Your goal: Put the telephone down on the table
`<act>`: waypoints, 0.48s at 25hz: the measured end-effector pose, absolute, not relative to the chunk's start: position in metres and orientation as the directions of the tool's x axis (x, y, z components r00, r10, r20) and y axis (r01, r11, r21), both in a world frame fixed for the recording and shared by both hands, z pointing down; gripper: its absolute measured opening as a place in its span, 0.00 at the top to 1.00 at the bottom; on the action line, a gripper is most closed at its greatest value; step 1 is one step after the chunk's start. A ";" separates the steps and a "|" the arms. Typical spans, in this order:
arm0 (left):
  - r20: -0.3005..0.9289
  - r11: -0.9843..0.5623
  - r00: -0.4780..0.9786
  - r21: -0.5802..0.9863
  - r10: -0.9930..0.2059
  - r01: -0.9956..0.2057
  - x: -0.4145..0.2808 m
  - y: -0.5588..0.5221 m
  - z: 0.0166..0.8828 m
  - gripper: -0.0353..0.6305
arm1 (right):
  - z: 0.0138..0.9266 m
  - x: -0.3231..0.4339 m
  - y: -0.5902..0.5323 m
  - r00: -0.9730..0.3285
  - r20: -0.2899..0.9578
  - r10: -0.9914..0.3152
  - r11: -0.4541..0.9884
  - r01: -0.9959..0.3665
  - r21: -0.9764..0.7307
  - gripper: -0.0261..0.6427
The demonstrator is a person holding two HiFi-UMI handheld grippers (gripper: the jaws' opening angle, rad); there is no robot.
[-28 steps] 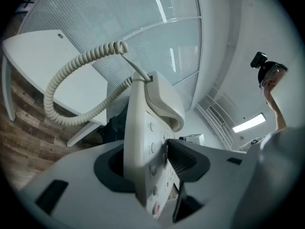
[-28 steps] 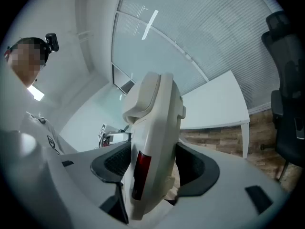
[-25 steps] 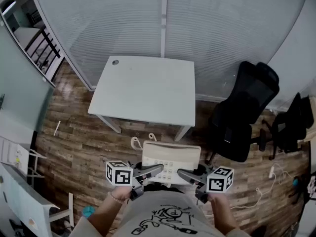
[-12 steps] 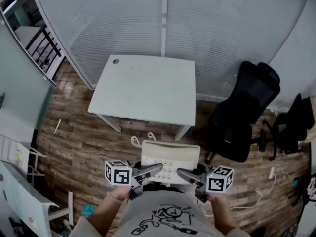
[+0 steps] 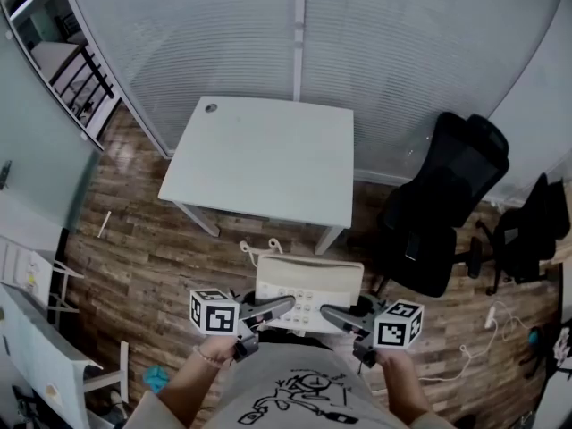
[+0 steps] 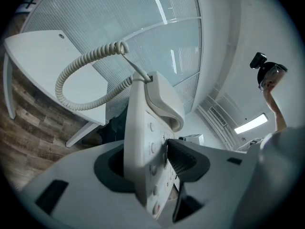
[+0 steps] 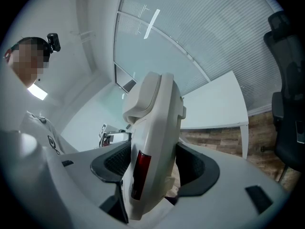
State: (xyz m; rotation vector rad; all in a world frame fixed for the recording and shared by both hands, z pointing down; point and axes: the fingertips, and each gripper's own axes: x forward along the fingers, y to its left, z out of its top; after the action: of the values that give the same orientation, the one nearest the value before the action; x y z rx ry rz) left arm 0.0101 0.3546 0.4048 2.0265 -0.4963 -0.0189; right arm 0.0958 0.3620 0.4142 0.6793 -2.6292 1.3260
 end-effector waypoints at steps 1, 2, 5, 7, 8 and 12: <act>0.193 -0.408 0.915 0.848 -0.355 -0.337 0.011 0.355 0.405 0.64 | 0.414 0.097 0.363 -0.892 0.302 -0.336 0.517 -0.442 -0.733 0.50; 0.194 -0.407 0.914 0.848 -0.356 -0.339 0.012 0.356 0.405 0.64 | 0.414 0.098 0.363 -0.892 0.303 -0.335 0.517 -0.443 -0.732 0.50; 0.188 -0.401 0.913 0.853 -0.363 -0.335 0.012 0.358 0.405 0.64 | 0.414 0.098 0.364 -0.894 0.302 -0.331 0.518 -0.440 -0.734 0.50; 0.188 -0.400 0.912 0.853 -0.365 -0.336 0.013 0.358 0.405 0.64 | 0.414 0.099 0.364 -0.895 0.302 -0.328 0.519 -0.438 -0.734 0.50; 0.190 -0.400 0.911 0.852 -0.366 -0.338 0.013 0.358 0.405 0.64 | 0.414 0.099 0.364 -0.895 0.301 -0.328 0.520 -0.437 -0.734 0.50; 0.195 -0.398 0.911 0.852 -0.364 -0.341 0.012 0.354 0.404 0.64 | 0.414 0.099 0.360 -0.895 0.303 -0.328 0.517 -0.438 -0.735 0.50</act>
State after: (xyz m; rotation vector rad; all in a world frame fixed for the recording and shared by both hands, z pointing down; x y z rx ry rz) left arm 0.0125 0.3540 0.4040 2.0161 -0.5089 -0.0275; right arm 0.0987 0.3603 0.4143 0.6665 -2.6250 1.3271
